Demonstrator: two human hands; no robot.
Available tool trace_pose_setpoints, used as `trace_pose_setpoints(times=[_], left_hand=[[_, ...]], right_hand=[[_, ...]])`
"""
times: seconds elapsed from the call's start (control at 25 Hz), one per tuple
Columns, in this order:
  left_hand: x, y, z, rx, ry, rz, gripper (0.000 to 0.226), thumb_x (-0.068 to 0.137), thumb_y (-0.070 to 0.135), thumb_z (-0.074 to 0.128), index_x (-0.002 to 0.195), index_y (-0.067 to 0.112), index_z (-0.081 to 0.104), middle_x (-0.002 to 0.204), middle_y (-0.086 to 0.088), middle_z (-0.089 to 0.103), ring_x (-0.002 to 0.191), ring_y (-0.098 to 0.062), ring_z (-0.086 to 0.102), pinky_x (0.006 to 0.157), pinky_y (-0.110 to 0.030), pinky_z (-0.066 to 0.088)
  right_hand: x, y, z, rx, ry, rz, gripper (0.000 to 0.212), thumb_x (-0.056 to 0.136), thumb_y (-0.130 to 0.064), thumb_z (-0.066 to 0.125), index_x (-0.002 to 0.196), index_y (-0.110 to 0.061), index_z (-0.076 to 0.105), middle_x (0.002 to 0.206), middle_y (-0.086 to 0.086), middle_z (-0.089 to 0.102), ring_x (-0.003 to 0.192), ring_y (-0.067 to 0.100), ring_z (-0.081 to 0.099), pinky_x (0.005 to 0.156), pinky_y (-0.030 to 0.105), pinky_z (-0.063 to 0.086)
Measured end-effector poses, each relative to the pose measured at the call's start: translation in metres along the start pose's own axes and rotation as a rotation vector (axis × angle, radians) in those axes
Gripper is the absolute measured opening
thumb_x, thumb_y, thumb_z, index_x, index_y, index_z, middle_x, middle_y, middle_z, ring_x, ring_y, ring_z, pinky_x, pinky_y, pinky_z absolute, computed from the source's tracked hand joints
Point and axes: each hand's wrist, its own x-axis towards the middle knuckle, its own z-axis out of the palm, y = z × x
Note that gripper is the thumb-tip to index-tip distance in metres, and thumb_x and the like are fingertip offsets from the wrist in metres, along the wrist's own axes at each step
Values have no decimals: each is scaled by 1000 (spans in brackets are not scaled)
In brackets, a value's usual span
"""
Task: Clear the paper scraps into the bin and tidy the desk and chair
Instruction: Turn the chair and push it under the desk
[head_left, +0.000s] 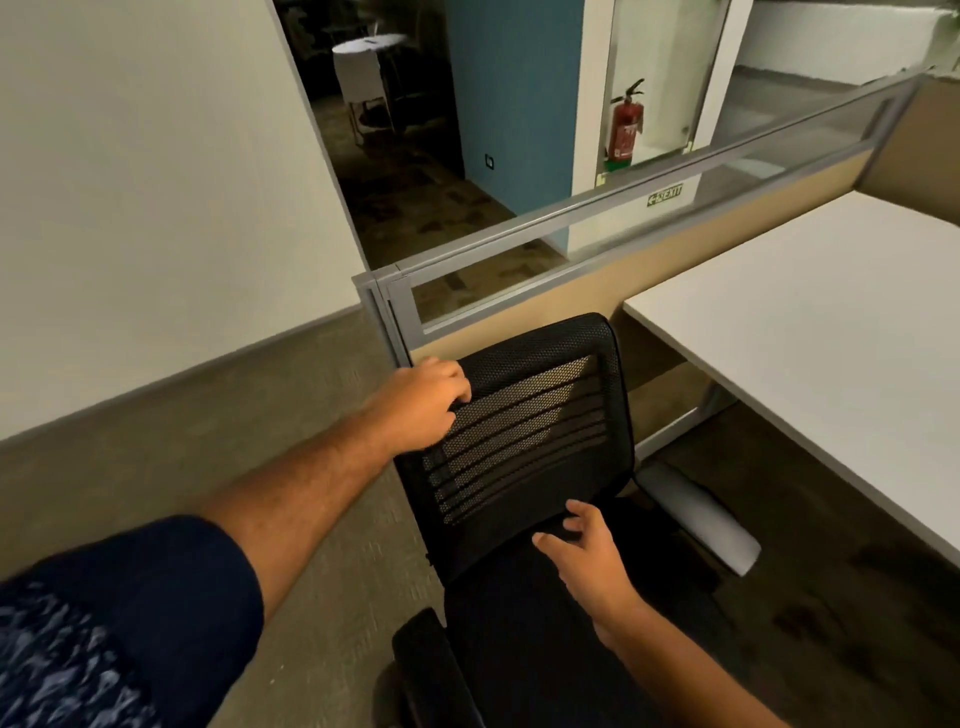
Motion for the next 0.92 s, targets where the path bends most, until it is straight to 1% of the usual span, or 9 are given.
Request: trace_pose_setpoints(times=[0.12,0.24,0.36,0.48,0.6,0.68,0.76,0.84,0.92], left_hand=[[60,-25,0,108,31,182,35,90,13,66,121,28,70,128,7,61,122,-18,53,99,-45,52],[118,-44,2,212,13,387,46,87,11,67,129,28,67,137,4,59,128,-21,51,99,-43,51],[171,-51,7,342,40,615,54,83,12,72,134,28,63,146,0,55,134,-22,51,98,-42,51],[225,-51,12,382,68,796,65,83,3,70,143,26,58,155,-7,51,141,-27,49,102,-47,50],[259,-47,25,458,71,944,87,84,-4,69,159,30,40,168,-7,34,151,-29,37,114,-51,42],[272,-44,40,515,36,1047,91,90,1,69,164,34,27,175,-4,18,158,-29,25,121,-52,34],[280,-40,54,534,-13,1118,93,94,6,69,165,38,18,177,-1,6,162,-28,13,123,-53,29],[288,-36,60,524,-38,1143,97,94,7,70,166,41,13,178,1,-1,163,-27,6,124,-56,26],[291,-34,62,513,-39,1154,100,94,7,70,166,42,11,178,2,-3,163,-28,2,126,-59,23]], right_hand=[[16,-22,28,-4,42,-33,78,88,-33,82,154,-32,39,144,-4,45,123,15,56,97,33,54],[41,-48,60,1,154,-34,83,86,-36,83,155,-30,37,147,-3,42,128,15,51,108,40,53],[63,-75,98,38,279,-25,94,83,-42,85,159,-27,33,154,-1,38,139,19,47,117,44,47],[91,-104,133,66,433,-9,110,77,-52,85,164,-24,24,162,-1,31,150,19,37,123,41,38],[112,-126,154,84,530,34,127,71,-65,83,167,-22,12,169,1,23,157,22,27,127,41,30],[126,-144,164,118,563,97,140,65,-74,81,168,-21,3,173,3,16,159,27,22,127,42,27],[142,-162,168,137,584,176,150,59,-81,80,168,-22,-5,176,5,6,161,30,14,126,46,26],[156,-176,171,140,593,251,156,55,-82,81,167,-23,-10,177,6,-2,163,32,7,126,50,26],[165,-183,175,113,594,300,157,54,-78,84,166,-26,-13,177,6,-7,163,32,5,124,52,28]])
